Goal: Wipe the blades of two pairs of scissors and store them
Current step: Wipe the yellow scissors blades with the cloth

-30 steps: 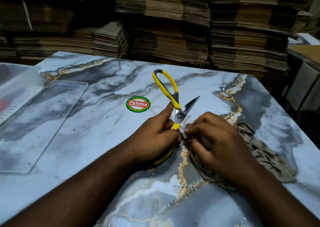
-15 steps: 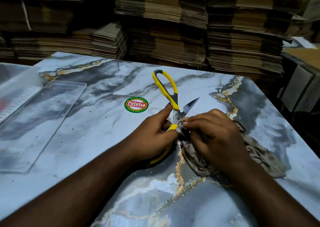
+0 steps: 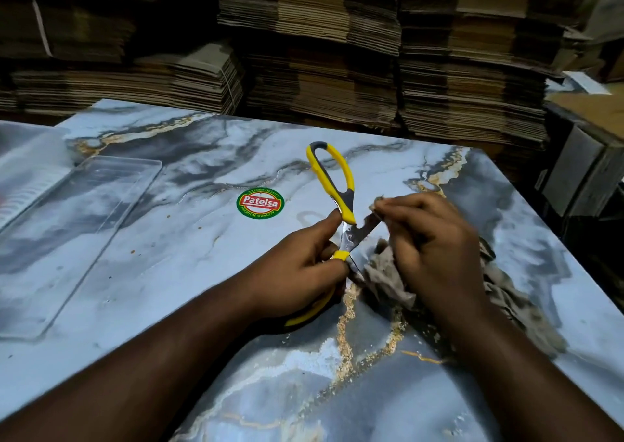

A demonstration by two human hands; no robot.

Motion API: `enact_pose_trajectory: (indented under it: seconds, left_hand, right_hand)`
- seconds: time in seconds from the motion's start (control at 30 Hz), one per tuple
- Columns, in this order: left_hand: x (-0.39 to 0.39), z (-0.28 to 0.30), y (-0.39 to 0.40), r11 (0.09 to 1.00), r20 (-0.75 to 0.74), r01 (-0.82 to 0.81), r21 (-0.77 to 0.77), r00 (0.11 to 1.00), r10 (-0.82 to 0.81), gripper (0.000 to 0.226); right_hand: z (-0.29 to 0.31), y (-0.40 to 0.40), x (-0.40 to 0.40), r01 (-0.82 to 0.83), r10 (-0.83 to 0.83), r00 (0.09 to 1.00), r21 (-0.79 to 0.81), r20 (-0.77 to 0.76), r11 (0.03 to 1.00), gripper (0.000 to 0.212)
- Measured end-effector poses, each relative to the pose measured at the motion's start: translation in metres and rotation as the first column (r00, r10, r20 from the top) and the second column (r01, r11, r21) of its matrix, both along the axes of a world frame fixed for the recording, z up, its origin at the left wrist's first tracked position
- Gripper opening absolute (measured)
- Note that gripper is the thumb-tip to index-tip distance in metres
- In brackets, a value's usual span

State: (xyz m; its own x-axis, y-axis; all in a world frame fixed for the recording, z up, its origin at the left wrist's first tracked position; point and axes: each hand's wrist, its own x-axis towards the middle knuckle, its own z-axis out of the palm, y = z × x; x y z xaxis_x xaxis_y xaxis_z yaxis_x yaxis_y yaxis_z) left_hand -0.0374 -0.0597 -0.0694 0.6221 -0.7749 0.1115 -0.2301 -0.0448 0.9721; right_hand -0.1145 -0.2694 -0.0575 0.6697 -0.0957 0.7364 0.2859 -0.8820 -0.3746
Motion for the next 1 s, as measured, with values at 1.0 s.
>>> enact_pose_trajectory:
  seconds: [1.0]
  left_hand:
    - [0.000,0.003,0.001,0.996,0.104,-0.043,0.076,0.994,0.035,0.050]
  right_hand:
    - [-0.001,0.025,-0.017,-0.153,0.151,0.987,-0.056,-0.053,0.987,0.035]
